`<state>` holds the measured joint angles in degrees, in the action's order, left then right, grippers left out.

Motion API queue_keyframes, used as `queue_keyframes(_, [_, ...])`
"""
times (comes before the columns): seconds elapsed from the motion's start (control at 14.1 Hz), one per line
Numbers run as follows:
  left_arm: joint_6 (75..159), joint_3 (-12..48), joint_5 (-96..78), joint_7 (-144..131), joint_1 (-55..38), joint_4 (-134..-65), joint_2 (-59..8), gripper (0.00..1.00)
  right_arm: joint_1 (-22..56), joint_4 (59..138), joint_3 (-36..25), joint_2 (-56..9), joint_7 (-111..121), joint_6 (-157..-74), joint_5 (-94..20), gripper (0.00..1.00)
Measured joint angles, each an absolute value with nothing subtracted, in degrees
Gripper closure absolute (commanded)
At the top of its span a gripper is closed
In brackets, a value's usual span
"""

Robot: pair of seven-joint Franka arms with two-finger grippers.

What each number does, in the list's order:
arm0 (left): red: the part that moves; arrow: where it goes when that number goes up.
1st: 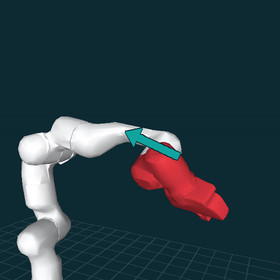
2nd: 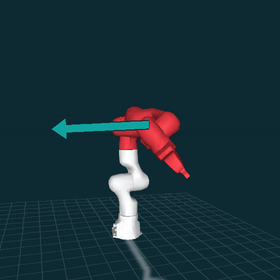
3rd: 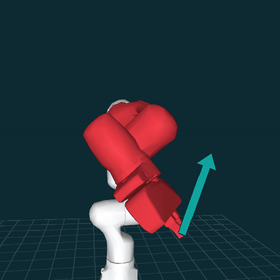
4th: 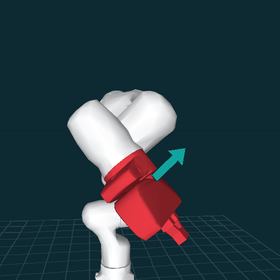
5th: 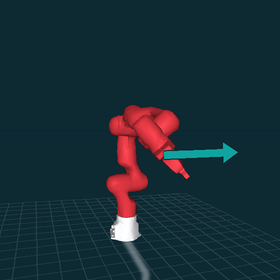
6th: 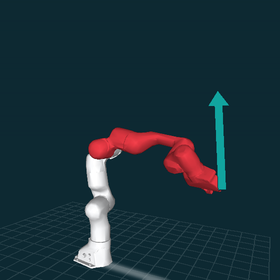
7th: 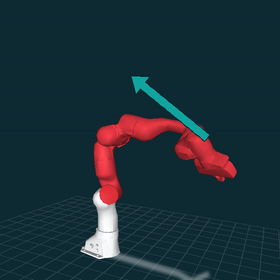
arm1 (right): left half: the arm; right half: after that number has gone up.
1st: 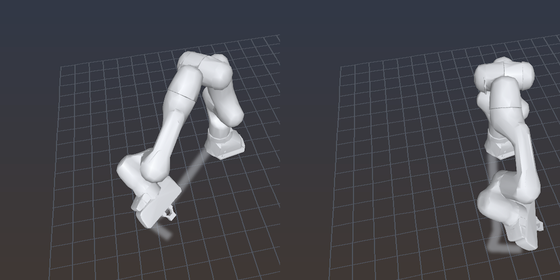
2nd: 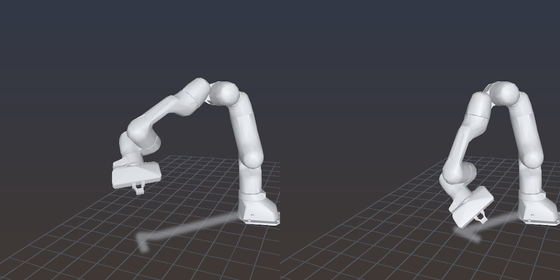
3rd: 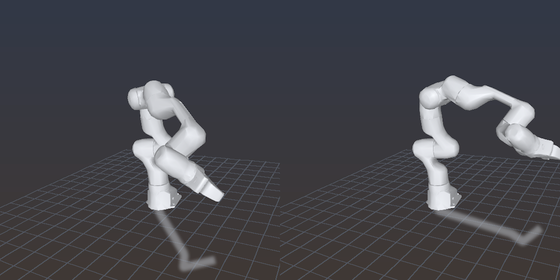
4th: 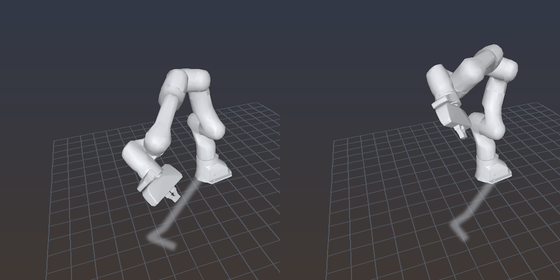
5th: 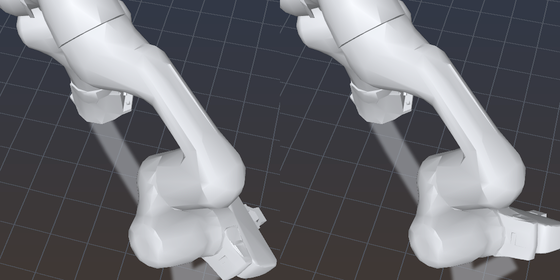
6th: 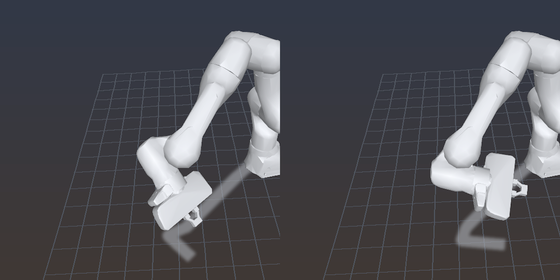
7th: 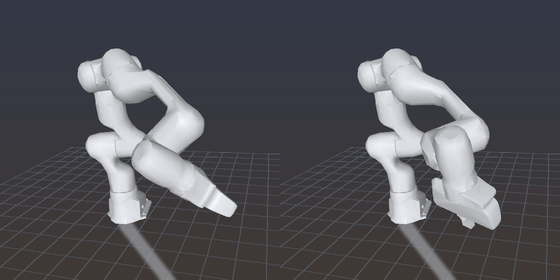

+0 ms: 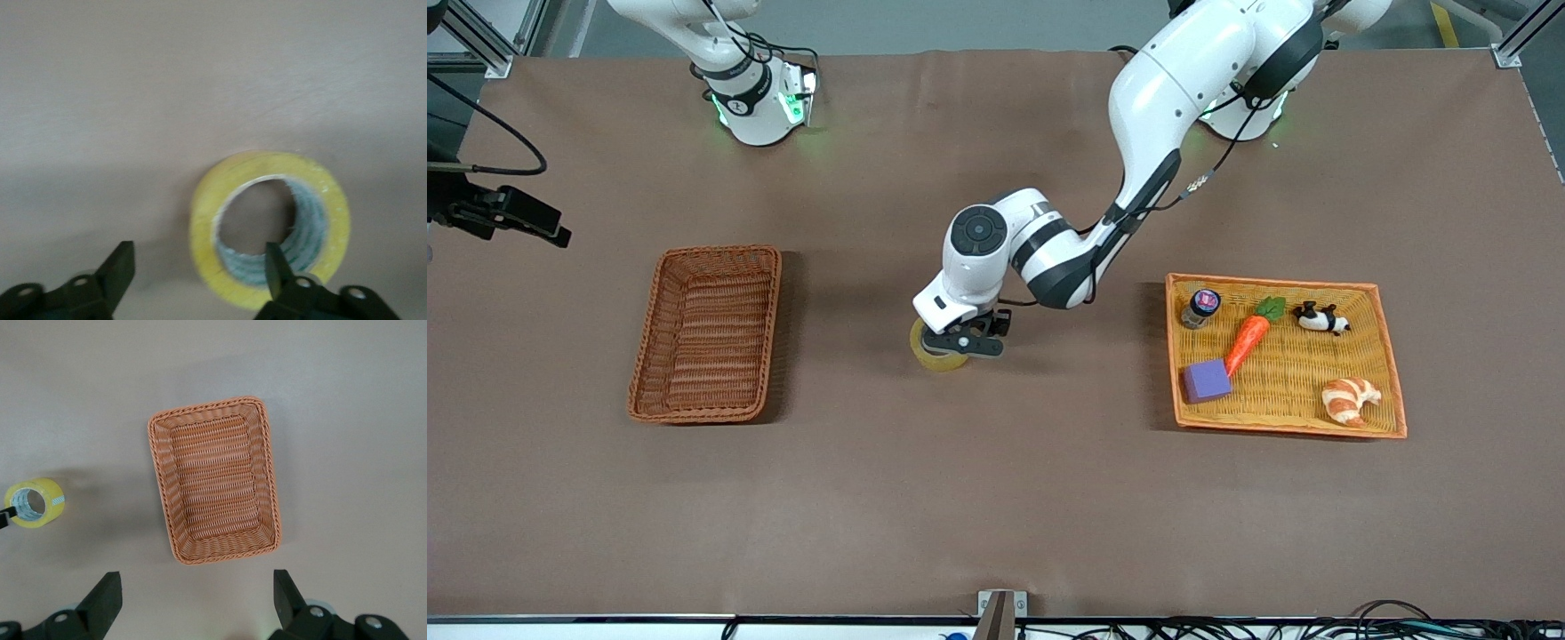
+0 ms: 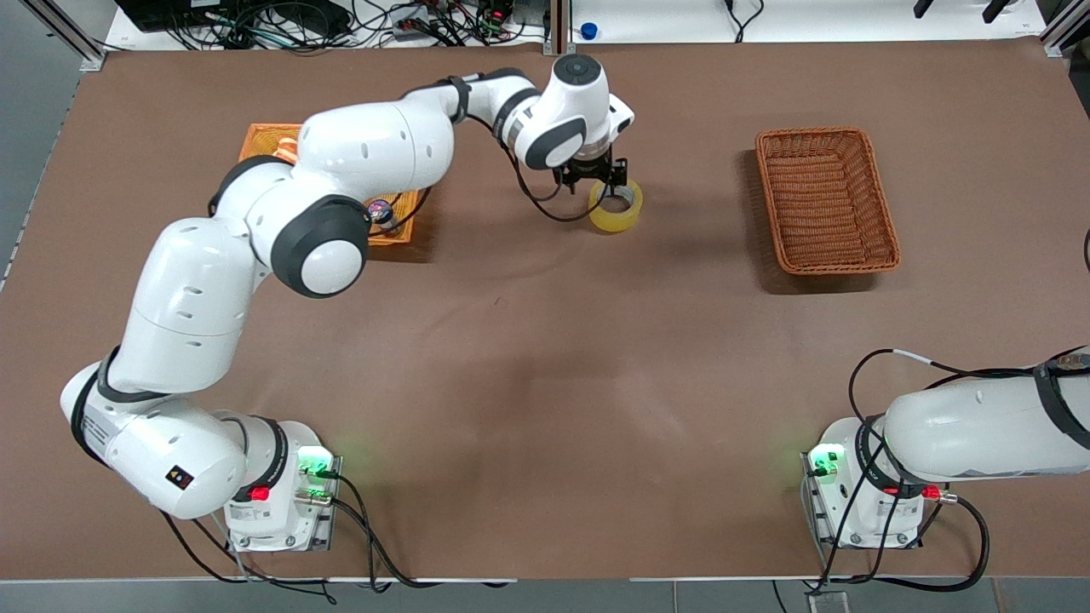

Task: Move tape to another basket
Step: 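Open the left gripper to set the tape roll down, then retract the left gripper while the right gripper reaches the tape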

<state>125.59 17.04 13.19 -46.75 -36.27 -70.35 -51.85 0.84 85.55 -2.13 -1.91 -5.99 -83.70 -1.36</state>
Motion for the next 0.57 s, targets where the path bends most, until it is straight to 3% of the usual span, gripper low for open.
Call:
queue_keyframes(0.28, [113.44, 17.06, 13.21, -46.68, -32.36, -75.13, -40.37, 0.00, 1.43, 89.07, 2.95, -2.66, -5.94, -86.94, -1.67, 0.00])
queue_keyframes(0.57, [111.92, 17.09, 13.21, -41.47, -25.06, -89.73, -23.76, 0.00, 2.31, 90.92, 12.31, -7.81, -11.90, -94.49, -1.73, 0.00])
